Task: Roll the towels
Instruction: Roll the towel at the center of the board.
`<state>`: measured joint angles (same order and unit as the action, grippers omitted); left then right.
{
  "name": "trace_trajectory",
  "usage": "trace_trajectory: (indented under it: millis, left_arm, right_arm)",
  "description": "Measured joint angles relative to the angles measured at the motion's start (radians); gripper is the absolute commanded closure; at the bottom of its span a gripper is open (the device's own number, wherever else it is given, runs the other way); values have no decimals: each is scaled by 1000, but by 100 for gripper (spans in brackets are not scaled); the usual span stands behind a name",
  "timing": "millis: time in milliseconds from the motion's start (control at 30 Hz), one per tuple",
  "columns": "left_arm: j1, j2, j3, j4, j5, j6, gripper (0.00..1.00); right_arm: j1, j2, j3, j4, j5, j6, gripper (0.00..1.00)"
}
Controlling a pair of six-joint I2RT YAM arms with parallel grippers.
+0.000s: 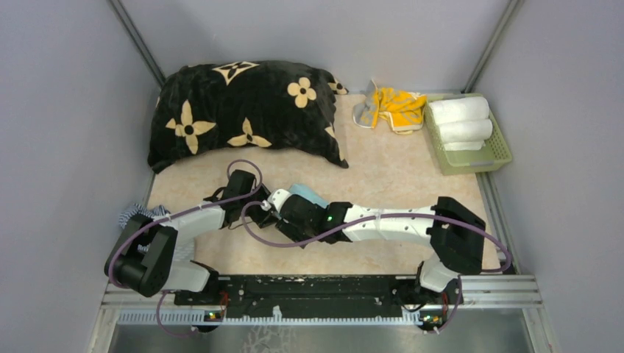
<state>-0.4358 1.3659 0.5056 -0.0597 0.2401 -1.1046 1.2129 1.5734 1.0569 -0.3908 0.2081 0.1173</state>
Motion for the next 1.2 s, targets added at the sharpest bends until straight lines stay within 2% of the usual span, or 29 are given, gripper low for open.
trace_trajectory:
  millis: [200, 533, 600, 767, 867, 1000, 1200]
  left_arm:
    - [0, 0, 0, 0, 0, -4, 40]
    - [0, -3, 0, 0, -1, -8, 35]
    - [0, -10, 1, -3, -6, -6, 33]
    - [0, -54, 0, -60, -37, 2, 29]
    - [0, -89, 0, -108, -58, 8, 28]
    - [0, -153, 0, -171, -80, 18, 27]
    - [0, -262, -21, -209, -82, 17, 27]
  right_arm:
    - [35, 103, 24, 22, 103, -44, 48]
    - [35, 212, 24, 69, 166, -113, 50]
    - [34, 236, 24, 76, 187, -127, 55]
    - [16, 240, 26, 87, 180, -141, 79]
    - [-14, 225, 24, 93, 100, -138, 87]
    - [-98, 203, 22, 122, -138, -98, 97]
    - [-244, 206, -2, 177, -528, -2, 99]
